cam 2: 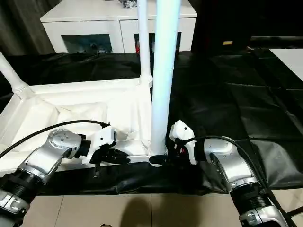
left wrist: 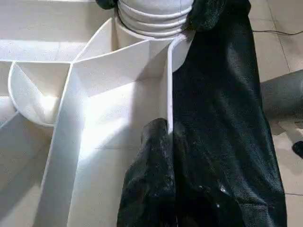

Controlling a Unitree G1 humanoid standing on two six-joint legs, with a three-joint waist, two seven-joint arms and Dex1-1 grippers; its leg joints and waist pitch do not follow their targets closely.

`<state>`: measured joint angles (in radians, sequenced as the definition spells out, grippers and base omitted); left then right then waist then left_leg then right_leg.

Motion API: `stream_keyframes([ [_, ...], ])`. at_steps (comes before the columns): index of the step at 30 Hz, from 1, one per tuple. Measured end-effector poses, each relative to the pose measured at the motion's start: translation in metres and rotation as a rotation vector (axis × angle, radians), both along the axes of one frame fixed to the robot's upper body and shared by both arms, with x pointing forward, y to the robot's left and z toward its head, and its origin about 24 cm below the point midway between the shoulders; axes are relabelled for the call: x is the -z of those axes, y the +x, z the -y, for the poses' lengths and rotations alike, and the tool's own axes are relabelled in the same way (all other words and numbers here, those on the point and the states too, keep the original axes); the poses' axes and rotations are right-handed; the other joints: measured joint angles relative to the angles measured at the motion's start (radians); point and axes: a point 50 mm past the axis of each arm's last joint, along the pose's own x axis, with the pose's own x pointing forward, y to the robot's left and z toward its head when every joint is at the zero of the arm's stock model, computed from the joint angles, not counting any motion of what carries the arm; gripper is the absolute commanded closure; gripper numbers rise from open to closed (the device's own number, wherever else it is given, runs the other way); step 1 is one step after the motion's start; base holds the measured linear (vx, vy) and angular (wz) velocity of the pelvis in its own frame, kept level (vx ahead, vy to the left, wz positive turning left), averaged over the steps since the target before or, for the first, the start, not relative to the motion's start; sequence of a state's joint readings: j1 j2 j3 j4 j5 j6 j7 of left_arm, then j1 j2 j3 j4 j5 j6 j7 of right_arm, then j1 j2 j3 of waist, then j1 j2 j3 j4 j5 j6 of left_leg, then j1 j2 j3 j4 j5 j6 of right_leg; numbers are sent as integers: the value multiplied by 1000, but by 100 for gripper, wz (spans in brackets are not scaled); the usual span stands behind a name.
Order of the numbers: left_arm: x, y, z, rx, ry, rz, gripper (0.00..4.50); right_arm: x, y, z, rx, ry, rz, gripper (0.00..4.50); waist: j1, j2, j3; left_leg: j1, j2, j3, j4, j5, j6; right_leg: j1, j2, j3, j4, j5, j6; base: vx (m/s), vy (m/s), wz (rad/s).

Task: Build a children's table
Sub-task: Rotate leg to tighten

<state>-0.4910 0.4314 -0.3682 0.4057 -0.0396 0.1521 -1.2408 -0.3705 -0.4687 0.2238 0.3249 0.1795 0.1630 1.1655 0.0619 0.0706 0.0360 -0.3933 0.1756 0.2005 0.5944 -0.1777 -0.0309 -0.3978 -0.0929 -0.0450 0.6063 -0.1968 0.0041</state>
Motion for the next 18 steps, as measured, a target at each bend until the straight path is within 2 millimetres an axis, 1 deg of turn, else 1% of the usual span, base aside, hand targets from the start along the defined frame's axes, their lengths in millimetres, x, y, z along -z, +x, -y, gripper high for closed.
stream_keyframes([
  [3, 2, 0, 1, -20, -9, 4, 450, 4, 1, -4, 45, 37, -21, 177, -2, 0, 0, 1, 0, 0, 2, 0, 0, 0, 0, 1, 3, 0, 0, 0, 0, 0],
  [5, 2, 2, 1, -48, 0, 22, 450, 8, 4, -5, 101, 49, -22, 178, -5, -2, -1, 4, 0, 0, 3, 0, 0, 2, 0, 2, 4, 0, 0, 0, 0, 0],
  [7, 5, 5, 4, -89, 3, 35, 450, 13, 7, -10, 173, 60, -17, 178, -12, -3, -1, 10, 0, 0, 3, 0, -1, 6, 0, 2, 4, 0, 0, 0, 0, 0],
  [9, 7, 13, 11, -163, 6, 63, 450, 16, 17, -17, 318, 67, 6, 178, -27, -5, 0, 13, -1, 0, 3, 0, -1, 9, 0, 3, 3, -2, 3, 0, 0, 0],
  [11, 9, 20, 21, -236, 2, 82, 450, 20, 25, -23, 480, 88, 16, 178, -36, -6, 1, 15, -2, -1, 3, 0, -1, 9, 0, 5, 2, -5, 8, 0, 0, 0],
  [15, 10, 30, 38, -334, 2, 97, 450, 21, 37, -29, 692, 91, 20, 178, -47, -6, 1, 20, -3, -2, 3, 0, -1, 11, -1, 5, -2, -5, 8, 0, 0, 0],
  [16, 11, 34, 44, -378, -7, 86, 450, 23, 40, -30, 755, 92, 21, 178, -47, -6, 1, 21, -3, -3, 2, 0, -1, 13, -1, 4, -5, -5, 8, -51, 15, -1],
  [17, 11, 38, 54, -419, -7, 88, 450, 23, 44, -33, 833, 85, 32, 178, -48, -4, 2, 23, -3, -3, 1, 0, -1, 11, 0, 3, -10, -5, 8, 0, 0, 0],
  [18, 12, 39, 61, -441, -9, 83, 450, 23, 47, -33, 873, 76, 37, 178, -49, -3, 2, 24, -4, -3, -1, 0, -1, 13, -1, 3, -15, -5, 9, 0, 0, 0],
])
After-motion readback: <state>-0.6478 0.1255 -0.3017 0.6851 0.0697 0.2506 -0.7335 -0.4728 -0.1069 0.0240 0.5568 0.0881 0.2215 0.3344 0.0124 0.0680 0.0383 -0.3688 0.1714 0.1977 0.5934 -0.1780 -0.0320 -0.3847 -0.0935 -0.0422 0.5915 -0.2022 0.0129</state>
